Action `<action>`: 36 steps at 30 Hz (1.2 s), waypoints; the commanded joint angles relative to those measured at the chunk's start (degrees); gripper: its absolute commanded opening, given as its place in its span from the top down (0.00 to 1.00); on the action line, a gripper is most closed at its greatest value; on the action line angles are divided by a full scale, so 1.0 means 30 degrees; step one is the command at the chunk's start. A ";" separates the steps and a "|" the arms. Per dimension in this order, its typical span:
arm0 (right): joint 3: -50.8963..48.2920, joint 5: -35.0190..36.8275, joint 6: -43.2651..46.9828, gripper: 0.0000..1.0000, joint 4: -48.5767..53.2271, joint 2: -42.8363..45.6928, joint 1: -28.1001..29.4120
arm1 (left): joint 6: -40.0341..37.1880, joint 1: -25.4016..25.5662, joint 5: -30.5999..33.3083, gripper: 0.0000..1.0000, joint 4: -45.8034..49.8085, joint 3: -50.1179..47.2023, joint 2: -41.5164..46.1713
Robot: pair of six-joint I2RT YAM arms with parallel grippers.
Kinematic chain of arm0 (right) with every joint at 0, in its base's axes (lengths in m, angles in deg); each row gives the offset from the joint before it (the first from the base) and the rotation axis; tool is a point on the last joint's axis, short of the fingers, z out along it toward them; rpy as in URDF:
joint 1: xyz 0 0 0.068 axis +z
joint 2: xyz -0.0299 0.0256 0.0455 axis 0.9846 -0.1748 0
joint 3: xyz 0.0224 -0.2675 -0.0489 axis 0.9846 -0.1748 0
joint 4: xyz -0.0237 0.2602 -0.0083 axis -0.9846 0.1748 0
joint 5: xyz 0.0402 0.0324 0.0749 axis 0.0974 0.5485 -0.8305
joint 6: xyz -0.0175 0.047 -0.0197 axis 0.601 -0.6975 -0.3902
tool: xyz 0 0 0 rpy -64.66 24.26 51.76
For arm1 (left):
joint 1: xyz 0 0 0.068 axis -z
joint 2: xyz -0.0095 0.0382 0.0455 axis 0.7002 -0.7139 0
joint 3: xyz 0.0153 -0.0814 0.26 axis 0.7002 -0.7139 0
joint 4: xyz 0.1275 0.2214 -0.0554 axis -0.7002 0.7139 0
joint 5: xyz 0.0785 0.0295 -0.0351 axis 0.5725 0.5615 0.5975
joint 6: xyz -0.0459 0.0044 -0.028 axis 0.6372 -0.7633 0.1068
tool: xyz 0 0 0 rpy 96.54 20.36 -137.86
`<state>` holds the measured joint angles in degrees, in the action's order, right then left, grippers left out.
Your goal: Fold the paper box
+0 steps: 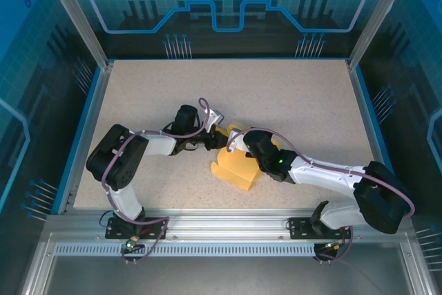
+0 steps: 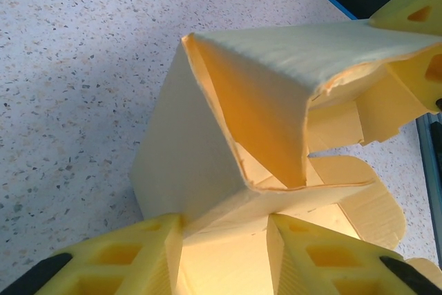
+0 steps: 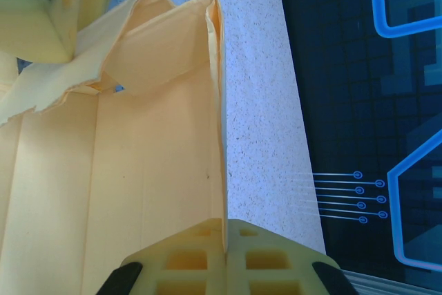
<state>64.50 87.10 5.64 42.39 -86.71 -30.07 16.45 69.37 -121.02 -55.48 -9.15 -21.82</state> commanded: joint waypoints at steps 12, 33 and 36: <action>0.0364 -0.1140 0.0439 1.00 -0.0729 0.0239 -0.0052 | -0.0694 -0.0249 -0.0575 0.55 -0.0169 0.0707 -0.0663; 0.0225 -0.2585 0.1249 1.00 -0.1518 -0.1232 -0.1586 | -0.2461 -0.0740 -0.2259 0.49 0.3622 0.2805 -0.1265; 0.0254 -0.2675 0.1288 1.00 -0.1654 -0.1215 -0.1792 | -0.2631 -0.0866 -0.2424 0.48 0.3993 0.2880 -0.1255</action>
<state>64.59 80.54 8.26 39.90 -90.06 -34.55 11.31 67.34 -125.48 -46.32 -2.09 -24.79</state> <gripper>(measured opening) 0.057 0.515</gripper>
